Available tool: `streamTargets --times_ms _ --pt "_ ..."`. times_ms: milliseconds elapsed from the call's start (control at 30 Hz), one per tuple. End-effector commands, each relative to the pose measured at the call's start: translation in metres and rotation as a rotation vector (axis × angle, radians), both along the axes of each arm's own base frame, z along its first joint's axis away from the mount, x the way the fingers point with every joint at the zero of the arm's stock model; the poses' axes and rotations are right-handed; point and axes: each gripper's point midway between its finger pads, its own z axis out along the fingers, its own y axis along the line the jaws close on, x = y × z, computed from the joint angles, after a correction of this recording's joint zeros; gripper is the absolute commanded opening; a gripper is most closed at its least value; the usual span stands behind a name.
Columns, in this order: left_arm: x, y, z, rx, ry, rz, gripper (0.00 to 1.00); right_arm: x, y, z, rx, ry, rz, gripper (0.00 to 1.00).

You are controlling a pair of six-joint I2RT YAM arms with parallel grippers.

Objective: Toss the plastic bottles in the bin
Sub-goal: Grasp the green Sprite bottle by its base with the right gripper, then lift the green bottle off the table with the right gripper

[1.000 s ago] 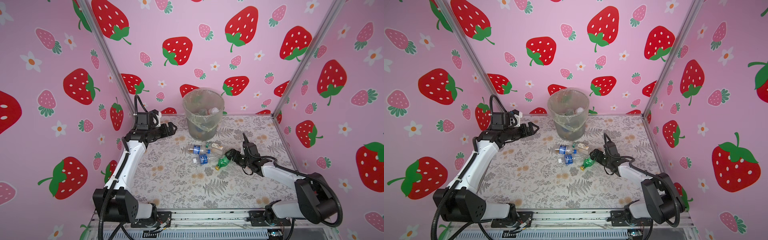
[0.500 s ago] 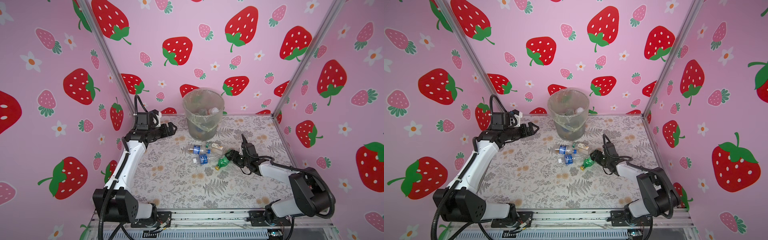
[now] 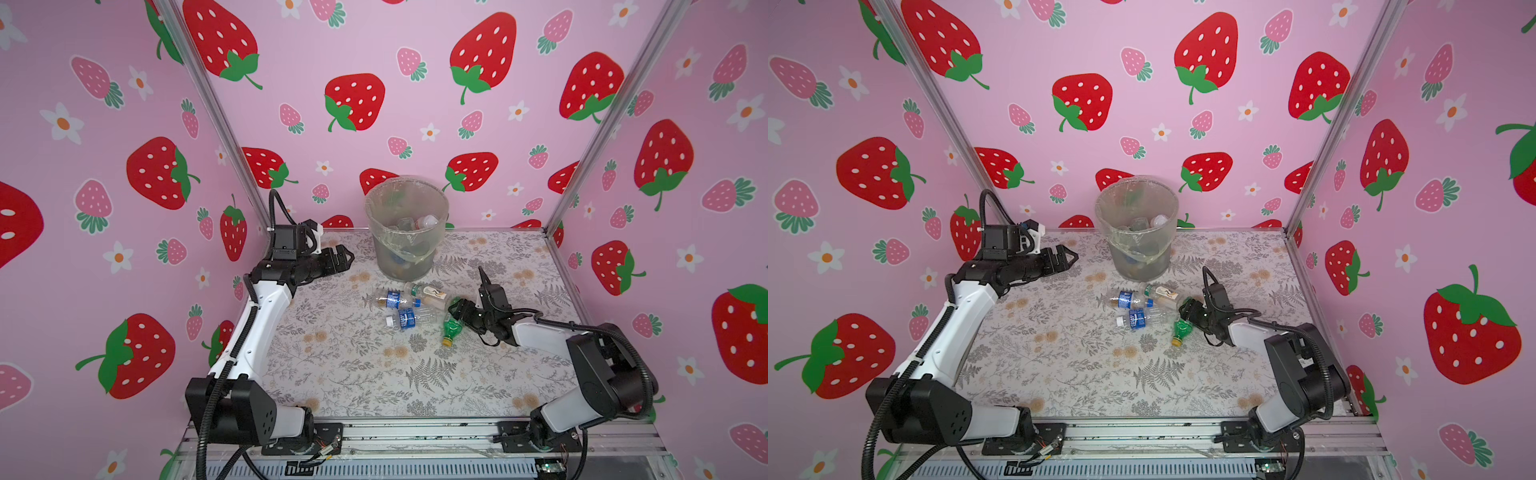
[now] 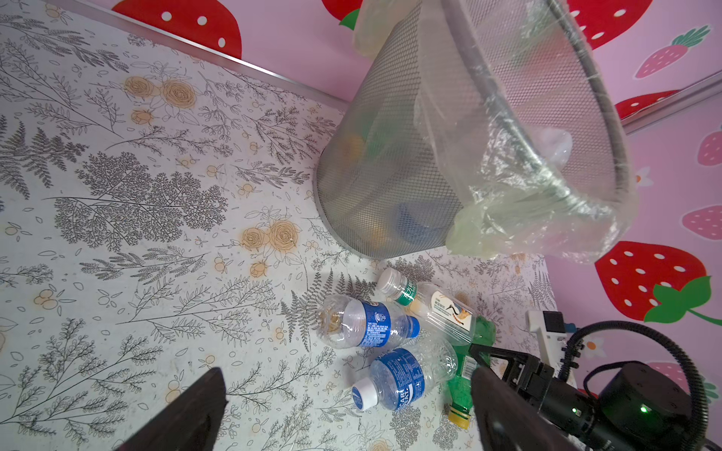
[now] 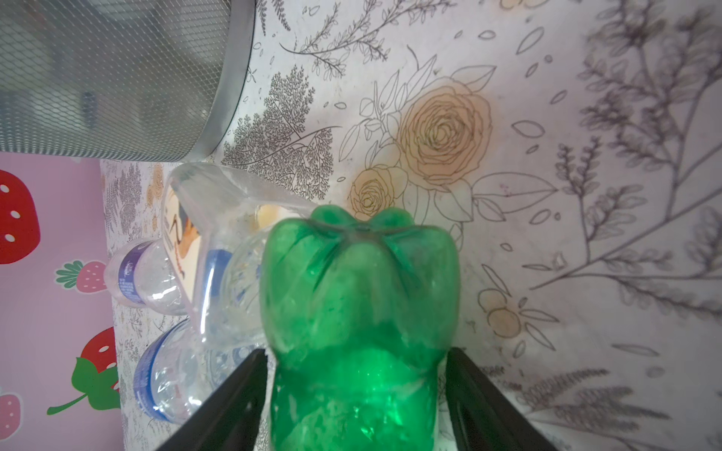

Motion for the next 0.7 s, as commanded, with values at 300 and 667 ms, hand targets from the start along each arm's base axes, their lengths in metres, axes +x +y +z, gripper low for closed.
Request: streamTargets --times_ms 300,667 --pt "-0.003 0.002 0.018 0.013 -0.049 -0.001 0.99 0.01 -0.006 0.009 -0.029 -0.056 -0.018 0.66" --pt "-0.002 0.003 0.014 0.013 -0.035 0.005 0.99 0.003 -0.023 0.031 -0.091 -0.14 -0.02 0.61"
